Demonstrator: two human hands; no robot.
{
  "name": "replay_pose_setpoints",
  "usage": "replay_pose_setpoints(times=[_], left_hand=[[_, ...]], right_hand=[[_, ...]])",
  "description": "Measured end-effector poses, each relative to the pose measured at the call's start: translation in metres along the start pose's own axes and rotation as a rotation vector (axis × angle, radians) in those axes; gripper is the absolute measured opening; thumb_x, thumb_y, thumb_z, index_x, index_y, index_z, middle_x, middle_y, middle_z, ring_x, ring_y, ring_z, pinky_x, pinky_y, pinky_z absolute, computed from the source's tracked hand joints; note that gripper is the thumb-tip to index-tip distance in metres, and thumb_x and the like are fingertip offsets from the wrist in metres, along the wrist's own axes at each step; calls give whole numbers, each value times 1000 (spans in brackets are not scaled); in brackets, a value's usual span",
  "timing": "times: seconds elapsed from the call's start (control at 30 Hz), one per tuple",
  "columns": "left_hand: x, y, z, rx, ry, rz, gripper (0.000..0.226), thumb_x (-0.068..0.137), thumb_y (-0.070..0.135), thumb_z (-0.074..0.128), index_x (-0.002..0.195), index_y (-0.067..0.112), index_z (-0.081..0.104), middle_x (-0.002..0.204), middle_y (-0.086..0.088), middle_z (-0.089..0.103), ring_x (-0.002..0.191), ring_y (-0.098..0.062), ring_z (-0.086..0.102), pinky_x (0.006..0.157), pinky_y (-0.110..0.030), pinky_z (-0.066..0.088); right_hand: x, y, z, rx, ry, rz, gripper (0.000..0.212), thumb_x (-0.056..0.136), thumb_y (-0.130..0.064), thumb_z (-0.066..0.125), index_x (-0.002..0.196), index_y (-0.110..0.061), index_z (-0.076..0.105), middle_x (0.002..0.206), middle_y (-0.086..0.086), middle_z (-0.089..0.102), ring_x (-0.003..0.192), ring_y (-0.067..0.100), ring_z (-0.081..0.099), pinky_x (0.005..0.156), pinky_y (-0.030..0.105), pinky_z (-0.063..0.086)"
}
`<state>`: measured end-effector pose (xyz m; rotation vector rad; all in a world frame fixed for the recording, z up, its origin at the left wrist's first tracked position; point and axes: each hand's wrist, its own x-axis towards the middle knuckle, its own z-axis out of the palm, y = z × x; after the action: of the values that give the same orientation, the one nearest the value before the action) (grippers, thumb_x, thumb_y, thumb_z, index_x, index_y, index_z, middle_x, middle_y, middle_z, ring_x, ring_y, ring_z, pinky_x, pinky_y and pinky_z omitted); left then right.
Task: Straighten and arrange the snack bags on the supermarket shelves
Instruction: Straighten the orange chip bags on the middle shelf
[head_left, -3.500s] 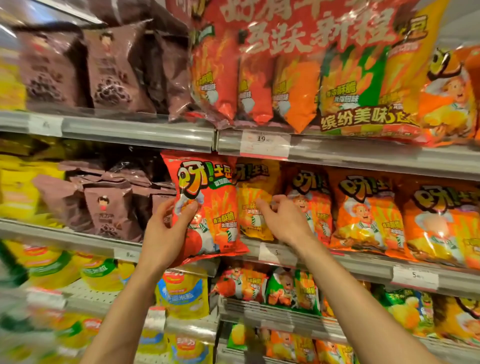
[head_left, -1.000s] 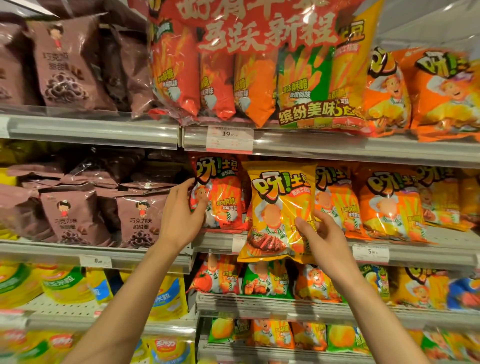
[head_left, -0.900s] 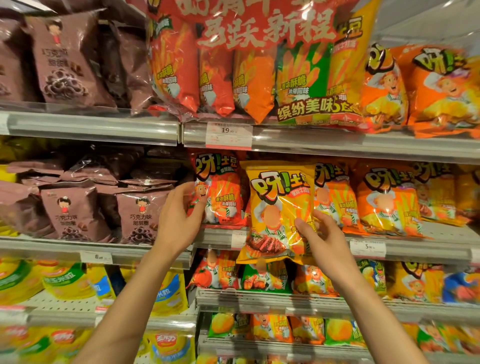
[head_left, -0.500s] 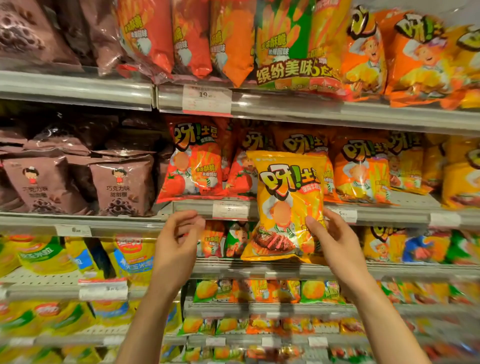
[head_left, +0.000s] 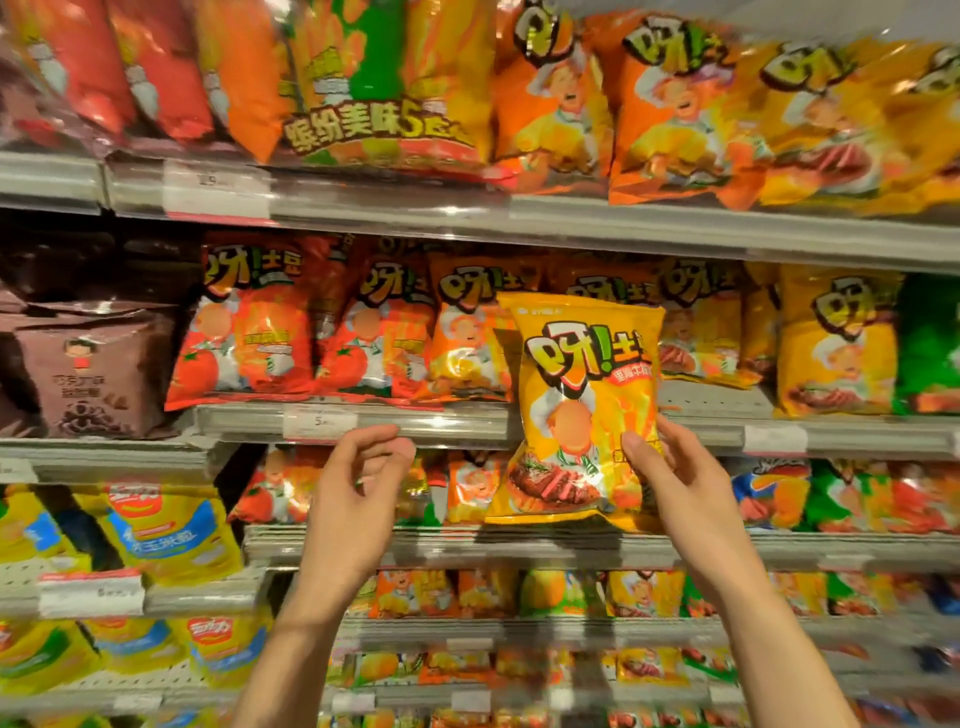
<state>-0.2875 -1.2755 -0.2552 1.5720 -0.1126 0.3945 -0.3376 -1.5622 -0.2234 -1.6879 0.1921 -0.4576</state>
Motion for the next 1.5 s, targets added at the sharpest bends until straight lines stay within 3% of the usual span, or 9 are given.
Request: replay_pose_setpoints(times=[0.3,0.4,0.57,0.7,0.83,0.93,1.13,1.3,1.5], left_hand=[[-9,26,146,54,-19,116,14,96,24,71,110,23,67,89,12,75,84,5,68,74,-9,50],[-1,31,180,175,-50,154,18,93,36,70,110,32,65,98,14,74,92,5,67,81,-16,53],[32,35,222,592,-95,323,37,92,32,75,124,16,64,118,-5,63,114,-26,59,98,-35,45],[57,37,238,799,-189,378,59,89,44,76,137,16,58,141,-11,51,136,-30,44,109,-39,37],[66,33,245,857,-225,374,80,88,58,71,154,23,41,161,-12,31,149,-31,31,117,-51,37],[64,29,246,852,-214,396,86,86,64,70,156,26,38,168,-14,21,154,-33,22,121,-52,28],[63,22,246,850,-220,410,88,88,64,66,159,24,32,169,-13,20,154,-33,21,123,-50,27],[63,17,248,837,-218,420,89,89,67,59,161,25,28,171,-9,17,156,-29,18,123,-50,26],[64,14,253,871,-180,423,86,90,68,58,160,26,29,170,-10,17,155,-30,19,123,-52,27]], right_hand=[[60,12,-123,-27,-63,-18,83,72,-67,69,145,-33,50,134,-13,65,113,1,67,100,38,54],[86,14,-153,-42,-59,-47,85,71,-67,68,146,-33,49,139,-11,61,116,1,66,96,28,55],[139,14,-177,-111,7,-90,73,93,-55,62,155,-24,38,150,-4,51,120,-5,51,97,21,41],[175,11,-173,-232,30,-150,62,103,-44,53,156,-19,33,136,-8,58,91,-22,56,76,2,40],[196,18,-163,-309,15,-151,64,105,-52,41,160,-27,20,162,-1,36,139,13,40,104,31,32],[198,27,-150,-330,18,-147,61,106,-53,32,160,-28,16,163,4,35,147,29,37,111,39,32],[185,41,-140,-527,126,-301,62,109,-44,32,162,-19,12,168,8,19,155,24,19,123,38,19],[170,49,-125,-813,87,-522,85,95,-78,33,162,-34,6,172,2,-6,157,17,-10,125,38,1],[183,54,-124,-951,94,-522,91,91,-80,36,162,-31,8,171,9,-5,157,24,-14,127,49,-2]])
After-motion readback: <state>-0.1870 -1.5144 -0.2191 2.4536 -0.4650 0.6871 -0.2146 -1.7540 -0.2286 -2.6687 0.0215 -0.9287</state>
